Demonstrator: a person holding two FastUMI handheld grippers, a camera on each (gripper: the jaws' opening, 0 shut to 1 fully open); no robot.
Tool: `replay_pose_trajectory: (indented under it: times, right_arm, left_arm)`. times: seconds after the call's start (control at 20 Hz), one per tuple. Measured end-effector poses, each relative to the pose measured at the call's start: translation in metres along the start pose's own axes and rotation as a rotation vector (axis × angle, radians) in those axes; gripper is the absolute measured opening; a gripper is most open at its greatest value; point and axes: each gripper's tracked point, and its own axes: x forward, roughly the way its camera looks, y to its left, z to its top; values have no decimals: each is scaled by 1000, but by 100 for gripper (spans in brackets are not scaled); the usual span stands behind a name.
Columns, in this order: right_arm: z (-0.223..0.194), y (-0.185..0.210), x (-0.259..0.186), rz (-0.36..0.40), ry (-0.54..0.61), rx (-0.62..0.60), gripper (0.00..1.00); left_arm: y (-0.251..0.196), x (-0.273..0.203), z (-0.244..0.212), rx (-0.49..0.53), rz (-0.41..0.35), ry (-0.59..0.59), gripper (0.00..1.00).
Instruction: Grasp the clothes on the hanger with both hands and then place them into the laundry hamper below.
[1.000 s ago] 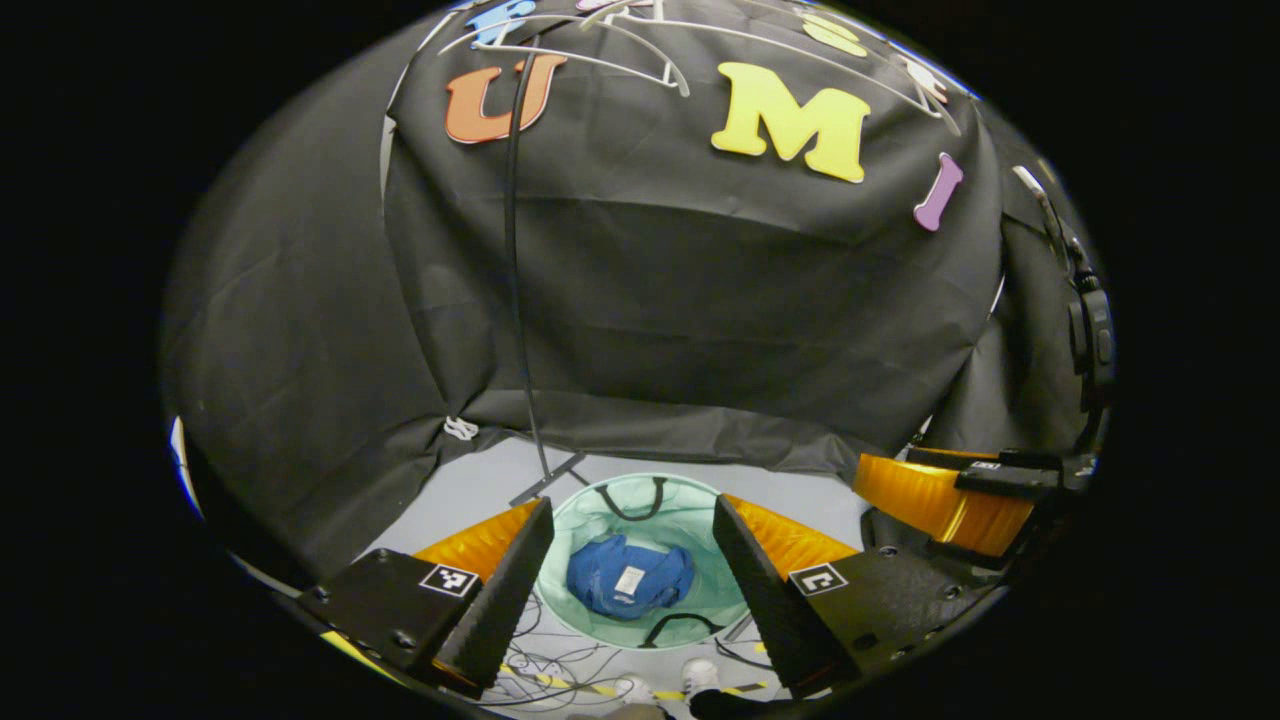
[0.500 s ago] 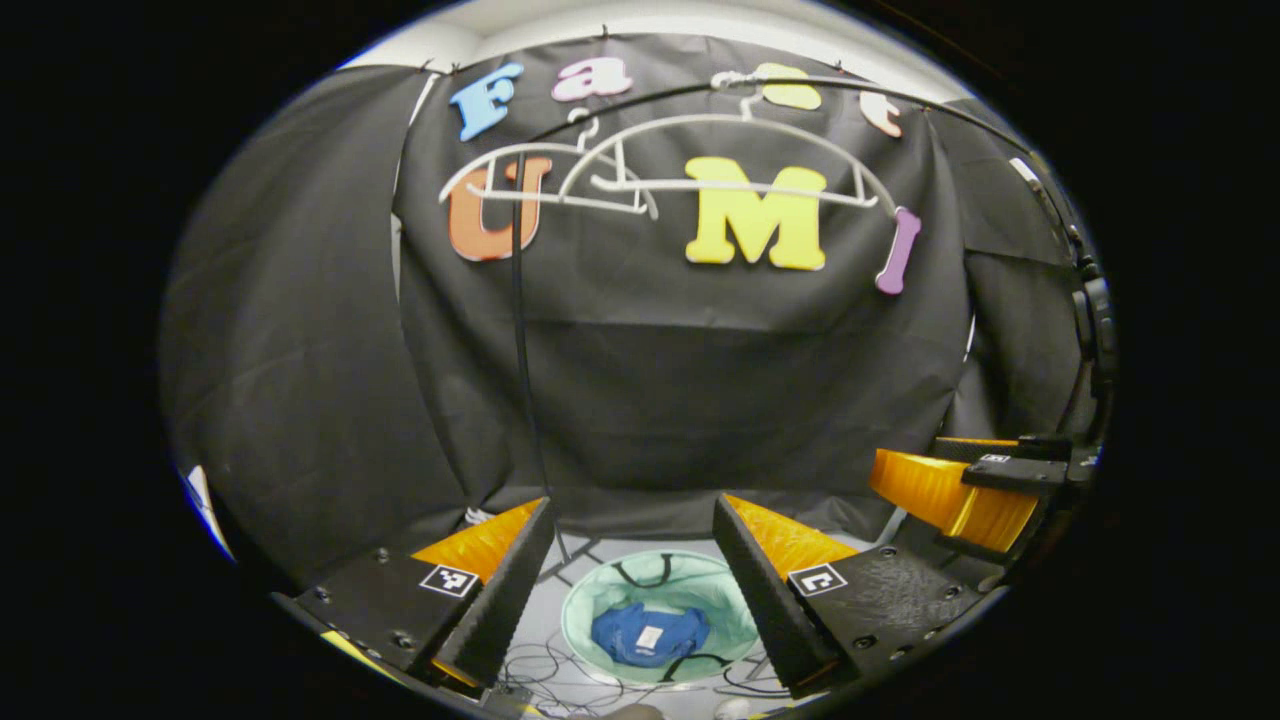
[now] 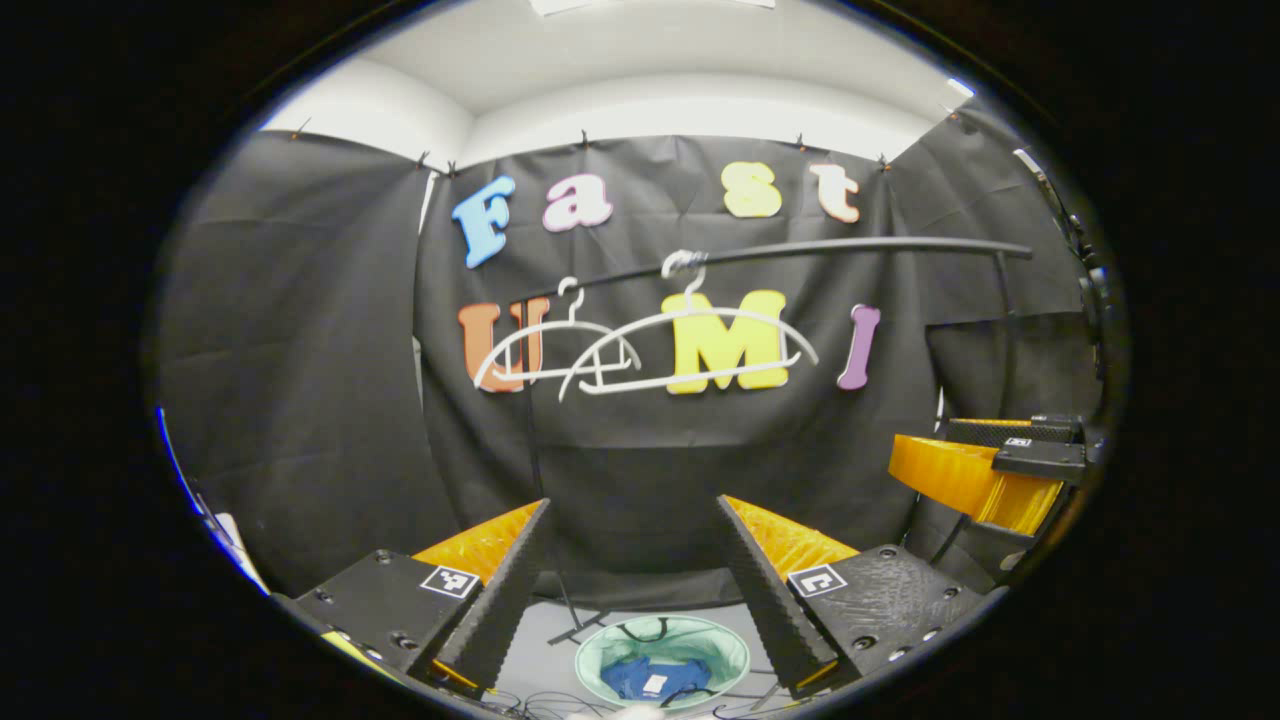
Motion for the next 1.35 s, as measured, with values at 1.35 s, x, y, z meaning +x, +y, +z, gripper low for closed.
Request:
replay_pose_trajectory:
  times: [1.35]
  right_arm:
    - [36, 36, -180, -144, -132, 7, 100]
  left_arm:
    - [100, -184, 42, -29, -43, -61, 100]
